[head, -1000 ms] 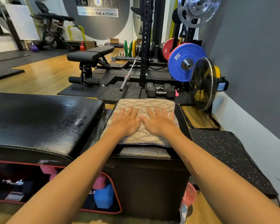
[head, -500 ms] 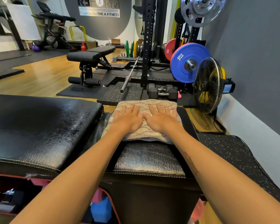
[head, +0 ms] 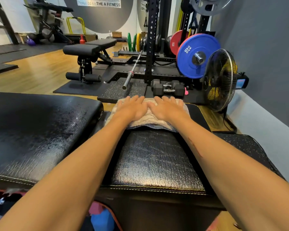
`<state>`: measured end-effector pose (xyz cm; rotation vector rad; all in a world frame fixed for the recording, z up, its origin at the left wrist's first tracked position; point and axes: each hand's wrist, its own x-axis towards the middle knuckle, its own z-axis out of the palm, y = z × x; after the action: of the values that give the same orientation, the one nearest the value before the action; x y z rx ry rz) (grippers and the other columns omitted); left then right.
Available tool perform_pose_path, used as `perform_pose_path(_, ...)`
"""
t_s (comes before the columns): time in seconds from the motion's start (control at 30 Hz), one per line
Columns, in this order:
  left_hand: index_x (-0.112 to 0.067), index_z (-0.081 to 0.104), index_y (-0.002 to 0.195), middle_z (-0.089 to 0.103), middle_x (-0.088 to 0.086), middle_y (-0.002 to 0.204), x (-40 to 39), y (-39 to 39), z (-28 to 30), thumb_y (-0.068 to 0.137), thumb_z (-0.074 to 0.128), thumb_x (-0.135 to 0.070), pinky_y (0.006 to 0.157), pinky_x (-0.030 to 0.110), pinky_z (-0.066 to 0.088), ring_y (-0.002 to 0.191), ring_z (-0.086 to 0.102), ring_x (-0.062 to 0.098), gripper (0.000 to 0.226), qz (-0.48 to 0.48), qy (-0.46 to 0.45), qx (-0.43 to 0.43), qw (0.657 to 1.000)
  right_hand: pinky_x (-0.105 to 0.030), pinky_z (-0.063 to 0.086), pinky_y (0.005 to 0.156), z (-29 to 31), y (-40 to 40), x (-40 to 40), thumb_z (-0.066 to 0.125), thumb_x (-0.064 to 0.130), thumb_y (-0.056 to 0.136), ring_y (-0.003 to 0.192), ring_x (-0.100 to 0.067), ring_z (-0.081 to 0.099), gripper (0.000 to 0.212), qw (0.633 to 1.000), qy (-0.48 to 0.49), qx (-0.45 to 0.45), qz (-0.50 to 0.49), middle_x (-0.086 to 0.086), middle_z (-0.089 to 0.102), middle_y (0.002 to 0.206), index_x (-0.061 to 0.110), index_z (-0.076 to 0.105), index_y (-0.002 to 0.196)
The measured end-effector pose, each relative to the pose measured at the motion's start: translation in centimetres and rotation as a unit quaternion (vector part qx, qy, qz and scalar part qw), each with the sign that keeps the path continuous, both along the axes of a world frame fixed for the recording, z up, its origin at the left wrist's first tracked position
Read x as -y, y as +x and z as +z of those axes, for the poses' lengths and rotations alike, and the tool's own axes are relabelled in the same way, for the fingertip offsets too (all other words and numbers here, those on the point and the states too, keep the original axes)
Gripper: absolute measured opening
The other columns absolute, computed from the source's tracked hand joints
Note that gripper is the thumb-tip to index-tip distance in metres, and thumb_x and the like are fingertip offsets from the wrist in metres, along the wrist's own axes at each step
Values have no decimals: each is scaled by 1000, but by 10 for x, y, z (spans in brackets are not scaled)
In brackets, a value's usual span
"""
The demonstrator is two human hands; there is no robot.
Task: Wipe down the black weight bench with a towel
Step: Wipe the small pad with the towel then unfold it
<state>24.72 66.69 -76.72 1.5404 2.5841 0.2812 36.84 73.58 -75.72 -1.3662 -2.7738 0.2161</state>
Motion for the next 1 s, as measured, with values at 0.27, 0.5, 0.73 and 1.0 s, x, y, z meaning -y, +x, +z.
perform_pose_path(0.27, -29, 19, 152, 14, -7, 162, -28, -37, -23, 70, -6, -55, 115, 60, 9, 149, 11, 21, 90, -18, 19, -2, 1000, -61, 12, 115, 0, -8, -2, 14, 62, 98, 146, -36, 23, 68, 999, 43, 11, -9, -7, 30, 160, 27, 31, 154)
perform_pose_path(0.5, -33, 10, 153, 3, -11, 163, -10, -37, -26, 71, -6, -61, 117, 57, 6, 150, 0, 18, 88, -18, 21, 30, 999, -59, 3, 119, 6, 1, 21, 15, 63, 99, 152, -35, 6, 68, 1000, 14, 5, 2, -4, 16, 166, 29, 17, 158)
perform_pose_path(0.73, -28, 8, 155, 1, -4, 163, 35, -16, -27, 78, -1, -58, 117, 57, 7, 150, -2, 22, 83, -8, 57, 56, 997, -60, -8, 118, 6, 14, 53, 12, 65, 98, 153, -33, -3, 68, 999, 6, 13, 36, -2, 0, 167, 34, 9, 159)
perform_pose_path(1.0, -33, 3, 154, -5, -6, 163, 84, 12, -29, 78, -5, -62, 118, 56, 5, 150, -6, 21, 82, 7, 62, 67, 996, -59, -8, 119, 9, 41, 97, 13, 65, 98, 152, -33, -8, 68, 998, -6, -5, 57, -3, -2, 167, 34, 8, 159)
